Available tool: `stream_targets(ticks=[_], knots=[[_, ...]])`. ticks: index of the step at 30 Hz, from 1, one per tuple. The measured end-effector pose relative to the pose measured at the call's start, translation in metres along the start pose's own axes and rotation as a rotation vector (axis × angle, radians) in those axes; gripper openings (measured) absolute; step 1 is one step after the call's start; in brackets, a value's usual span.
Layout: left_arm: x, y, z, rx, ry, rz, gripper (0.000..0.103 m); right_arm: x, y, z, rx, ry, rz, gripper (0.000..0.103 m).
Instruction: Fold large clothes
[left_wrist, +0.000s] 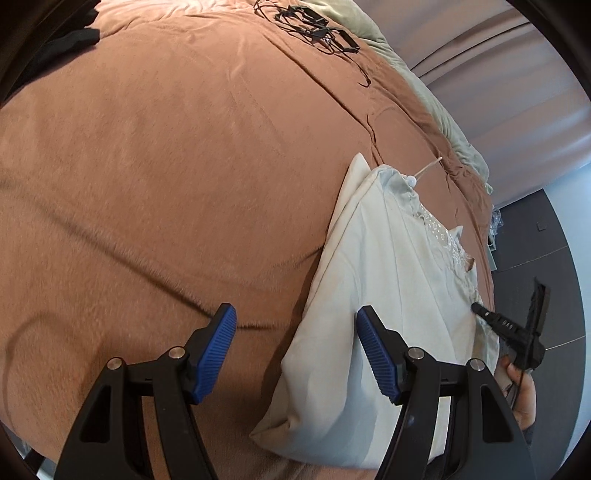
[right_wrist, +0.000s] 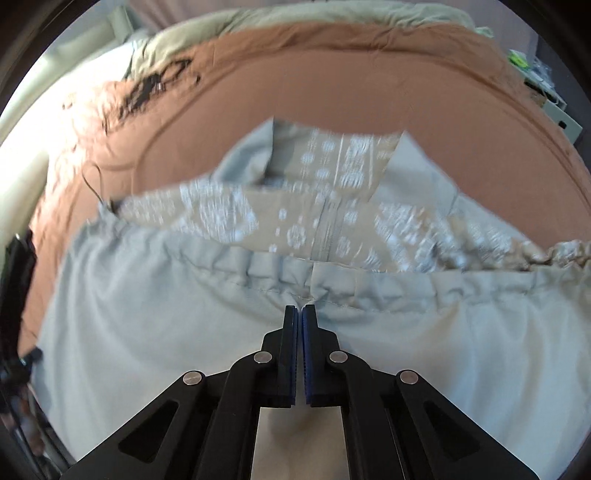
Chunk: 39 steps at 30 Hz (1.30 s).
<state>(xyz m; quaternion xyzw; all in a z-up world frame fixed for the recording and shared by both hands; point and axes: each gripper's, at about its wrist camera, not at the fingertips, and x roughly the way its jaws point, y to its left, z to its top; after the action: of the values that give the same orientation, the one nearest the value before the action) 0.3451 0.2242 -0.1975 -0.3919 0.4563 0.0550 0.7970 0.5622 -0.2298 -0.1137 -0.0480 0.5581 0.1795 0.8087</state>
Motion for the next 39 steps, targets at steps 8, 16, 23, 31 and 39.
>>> stream_targets(ticks=[8, 16, 23, 31, 39], knots=[[-0.005, 0.016, -0.016, -0.125, 0.048, -0.114, 0.068, -0.015, 0.006, 0.011, 0.009, -0.060, -0.041, 0.002], [-0.001, 0.022, -0.032, -0.179, 0.088, -0.174, 0.069, 0.028, 0.005, 0.003, 0.031, -0.017, -0.099, 0.002], [0.009, 0.020, -0.039, -0.237, 0.122, -0.233, 0.069, 0.027, 0.007, 0.010, 0.034, -0.024, -0.115, 0.002], [0.019, 0.011, -0.040, -0.250, 0.082, -0.209, 0.056, 0.026, 0.003, 0.011, 0.066, 0.008, -0.077, 0.008], [0.019, 0.008, -0.041, -0.245, 0.077, -0.221, 0.024, -0.033, -0.001, -0.021, 0.118, -0.003, 0.046, 0.029]])
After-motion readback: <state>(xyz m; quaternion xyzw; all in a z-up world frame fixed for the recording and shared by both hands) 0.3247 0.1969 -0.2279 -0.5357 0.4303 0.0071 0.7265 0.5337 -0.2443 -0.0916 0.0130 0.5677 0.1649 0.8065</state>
